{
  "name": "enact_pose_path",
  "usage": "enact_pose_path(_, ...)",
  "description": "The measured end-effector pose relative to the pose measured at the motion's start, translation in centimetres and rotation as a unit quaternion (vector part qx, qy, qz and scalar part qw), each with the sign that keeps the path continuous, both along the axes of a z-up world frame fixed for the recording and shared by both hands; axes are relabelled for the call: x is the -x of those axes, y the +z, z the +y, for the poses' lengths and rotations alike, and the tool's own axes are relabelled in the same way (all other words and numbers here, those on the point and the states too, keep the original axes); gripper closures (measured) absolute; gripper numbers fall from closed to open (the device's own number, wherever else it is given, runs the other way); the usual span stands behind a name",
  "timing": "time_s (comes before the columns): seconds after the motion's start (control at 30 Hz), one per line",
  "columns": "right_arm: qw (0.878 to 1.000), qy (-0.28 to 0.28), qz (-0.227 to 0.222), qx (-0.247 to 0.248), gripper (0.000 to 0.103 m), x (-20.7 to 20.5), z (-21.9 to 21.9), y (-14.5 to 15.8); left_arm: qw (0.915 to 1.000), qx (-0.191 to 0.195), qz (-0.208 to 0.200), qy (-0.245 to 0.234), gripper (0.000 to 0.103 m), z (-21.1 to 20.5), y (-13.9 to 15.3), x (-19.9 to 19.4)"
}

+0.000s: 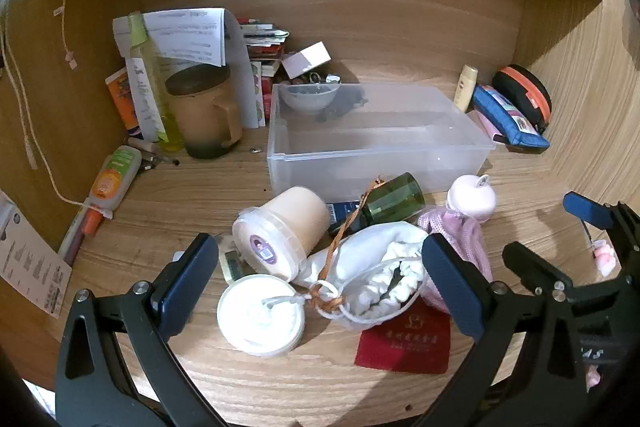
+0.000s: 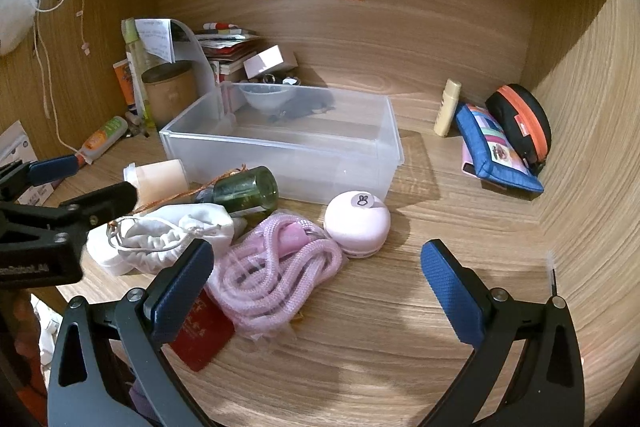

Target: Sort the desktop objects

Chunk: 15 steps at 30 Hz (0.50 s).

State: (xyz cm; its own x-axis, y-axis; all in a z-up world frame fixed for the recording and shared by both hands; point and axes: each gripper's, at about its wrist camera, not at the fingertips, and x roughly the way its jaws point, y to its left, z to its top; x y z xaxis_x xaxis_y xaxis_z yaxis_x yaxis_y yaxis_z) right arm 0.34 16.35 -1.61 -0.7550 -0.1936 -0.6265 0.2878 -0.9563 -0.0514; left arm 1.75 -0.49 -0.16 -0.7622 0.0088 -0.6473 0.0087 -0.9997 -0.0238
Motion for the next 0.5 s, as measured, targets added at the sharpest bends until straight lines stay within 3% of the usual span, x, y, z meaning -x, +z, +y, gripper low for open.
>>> enact_pose_path(0.13, 1.000, -0.005, 0.000, 0.001, 0.000, -0.1, 0.4, -0.2, 0.9999, 0.005, 0.011, -0.006, 0.000, -0.6, 0.1, -0.6)
enact_pose_path(0.27, 1.000, -0.008, -0.012, 0.015, 0.000, 0.4, 1.1, -0.6, 0.9996, -0.018, 0.003, -0.023, 0.000, -2.1, -0.1, -0.7)
enact_pose_path(0.5, 0.999, -0.029, -0.026, 0.036, 0.000, 1.1, 2.8, -1.0, 0.9994, 0.029, -0.009, -0.015, 0.000, -5.2, -0.7, -1.4)
